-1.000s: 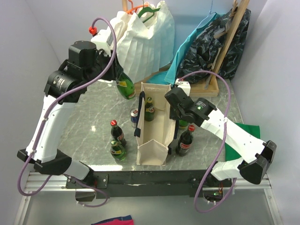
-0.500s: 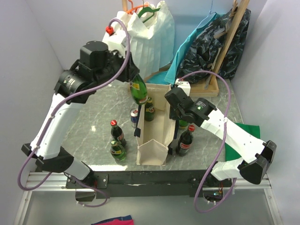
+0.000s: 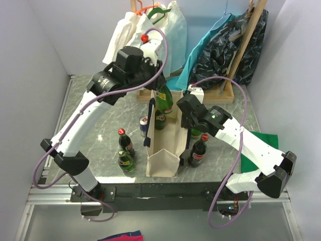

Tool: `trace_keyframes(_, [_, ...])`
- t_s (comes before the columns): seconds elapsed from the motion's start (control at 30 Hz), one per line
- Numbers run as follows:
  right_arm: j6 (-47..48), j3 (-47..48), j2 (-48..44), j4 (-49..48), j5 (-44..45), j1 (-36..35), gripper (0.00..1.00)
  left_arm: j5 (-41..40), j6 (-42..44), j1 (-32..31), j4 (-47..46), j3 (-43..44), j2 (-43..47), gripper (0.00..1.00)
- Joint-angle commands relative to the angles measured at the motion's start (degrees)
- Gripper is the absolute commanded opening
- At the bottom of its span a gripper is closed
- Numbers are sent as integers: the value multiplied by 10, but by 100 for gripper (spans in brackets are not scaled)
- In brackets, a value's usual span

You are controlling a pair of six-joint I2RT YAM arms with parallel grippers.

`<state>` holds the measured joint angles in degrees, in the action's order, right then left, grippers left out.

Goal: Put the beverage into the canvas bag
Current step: Place the drink in the canvas bag.

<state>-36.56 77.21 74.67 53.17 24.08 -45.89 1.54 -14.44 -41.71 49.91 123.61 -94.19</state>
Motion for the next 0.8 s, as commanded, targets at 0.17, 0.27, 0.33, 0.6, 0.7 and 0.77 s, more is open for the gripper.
trace_keyframes(0.17, [-2, -7, -29, -25, 4, -3, 0, -33, -16, -33, -140, 7, -9, 1])
trace_keyframes(0.27, [1, 0, -30, -17, -1, -3, 0, -40, -15, -39, -140, 4, -21, 1])
trace_keyframes(0.33, [3, 2, -29, -9, -3, -3, 0, -44, -15, -40, -144, -6, -24, 1])
trace_keyframes(0.6, [0, 2, -39, -11, -8, -2, 0, -70, -23, -43, -177, -65, -16, 1])
trace_keyframes(0.7, [-1, 5, -37, -11, -9, -3, 0, -80, -25, -44, -198, -100, -12, 1])
trace_keyframes(0.77, [-2, 5, -38, -10, -10, -2, 0, -84, -28, -45, -212, -118, -11, 1])
